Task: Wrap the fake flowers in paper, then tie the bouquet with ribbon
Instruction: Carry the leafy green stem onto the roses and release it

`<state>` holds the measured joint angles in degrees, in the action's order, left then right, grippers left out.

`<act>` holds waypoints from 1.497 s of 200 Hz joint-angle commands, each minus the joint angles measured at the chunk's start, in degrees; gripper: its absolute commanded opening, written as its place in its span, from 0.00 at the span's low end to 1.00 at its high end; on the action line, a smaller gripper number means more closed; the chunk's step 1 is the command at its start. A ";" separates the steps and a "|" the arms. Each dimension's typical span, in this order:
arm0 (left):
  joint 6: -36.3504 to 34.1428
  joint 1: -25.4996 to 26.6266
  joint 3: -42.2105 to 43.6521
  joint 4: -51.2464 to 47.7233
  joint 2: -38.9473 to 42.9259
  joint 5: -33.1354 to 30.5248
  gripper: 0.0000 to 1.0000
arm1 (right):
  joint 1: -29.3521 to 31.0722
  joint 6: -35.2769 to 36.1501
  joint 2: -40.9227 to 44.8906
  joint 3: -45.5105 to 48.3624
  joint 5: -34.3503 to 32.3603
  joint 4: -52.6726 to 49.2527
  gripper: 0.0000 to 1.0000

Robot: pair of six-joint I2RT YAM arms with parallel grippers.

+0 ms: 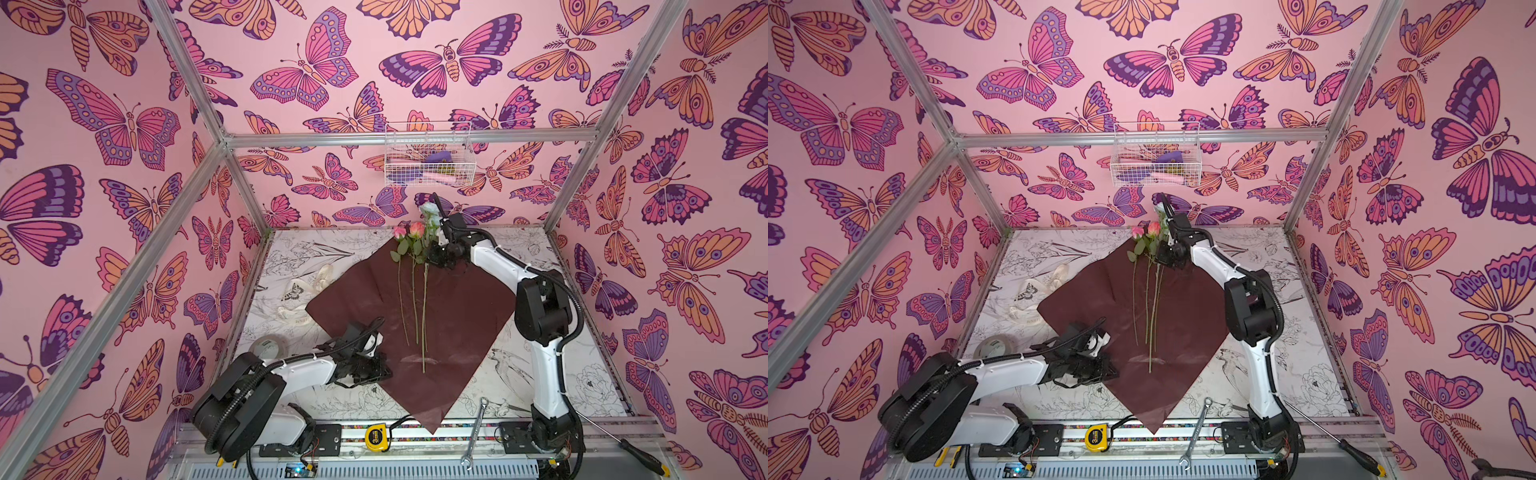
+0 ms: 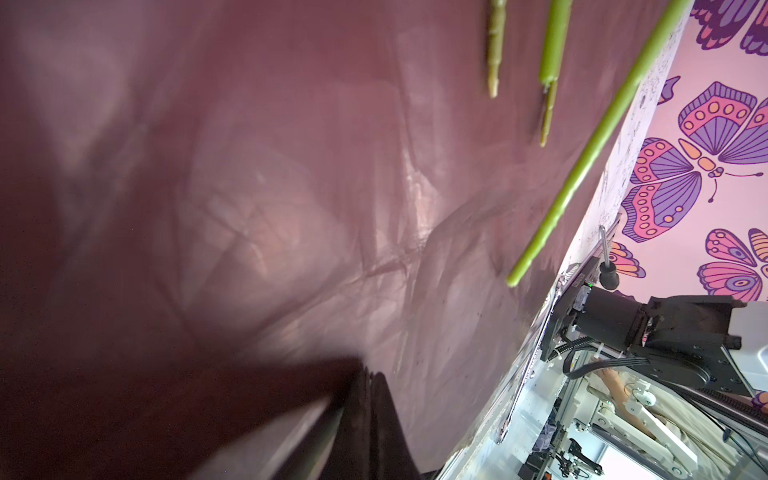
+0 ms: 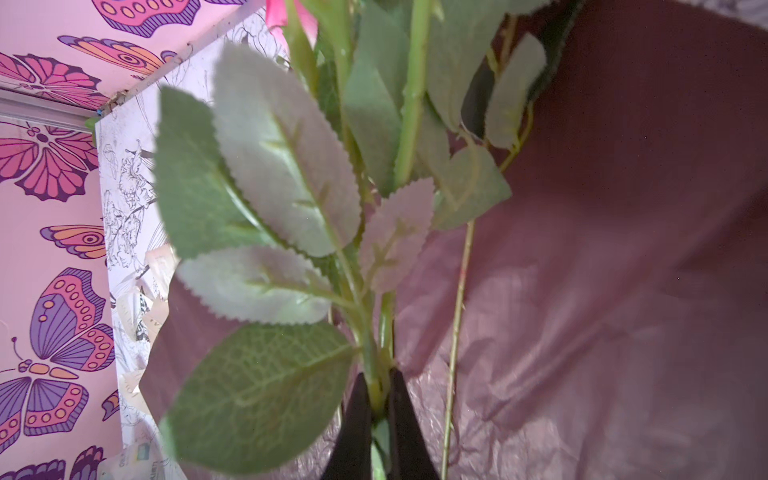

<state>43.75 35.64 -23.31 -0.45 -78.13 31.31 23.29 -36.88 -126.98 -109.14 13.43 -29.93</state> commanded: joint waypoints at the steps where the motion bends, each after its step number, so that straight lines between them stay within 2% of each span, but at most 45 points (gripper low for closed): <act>1: -1.34 -0.15 1.00 -2.37 -1.54 -2.20 0.00 | 0.28 1.76 -3.17 -6.10 -2.69 -3.41 0.00; 77: -1.47 -0.42 1.03 -2.31 -1.94 -2.28 0.00 | 0.24 6.59 -15.73 -23.07 -6.67 -8.20 0.00; 109: -1.47 -0.47 1.08 -2.02 -2.45 -2.05 0.00 | -0.16 7.10 -17.99 -24.45 -8.51 -7.49 0.01; 188: -1.53 -0.74 1.17 -0.80 -3.71 -1.33 0.00 | -0.22 5.17 -22.51 -26.33 -6.43 -3.52 0.12; 228: -1.60 -0.83 1.40 -0.73 -3.63 -1.17 0.00 | 0.18 5.55 -21.81 -26.43 -5.97 -3.17 0.31; 299: -1.56 -0.86 1.63 -0.68 -2.92 -1.09 0.00 | 0.27 6.98 -16.20 -23.72 -7.39 -3.18 0.51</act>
<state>43.53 35.16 -23.33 2.17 -80.07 33.32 23.77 -30.57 -146.87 -134.13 7.33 -31.35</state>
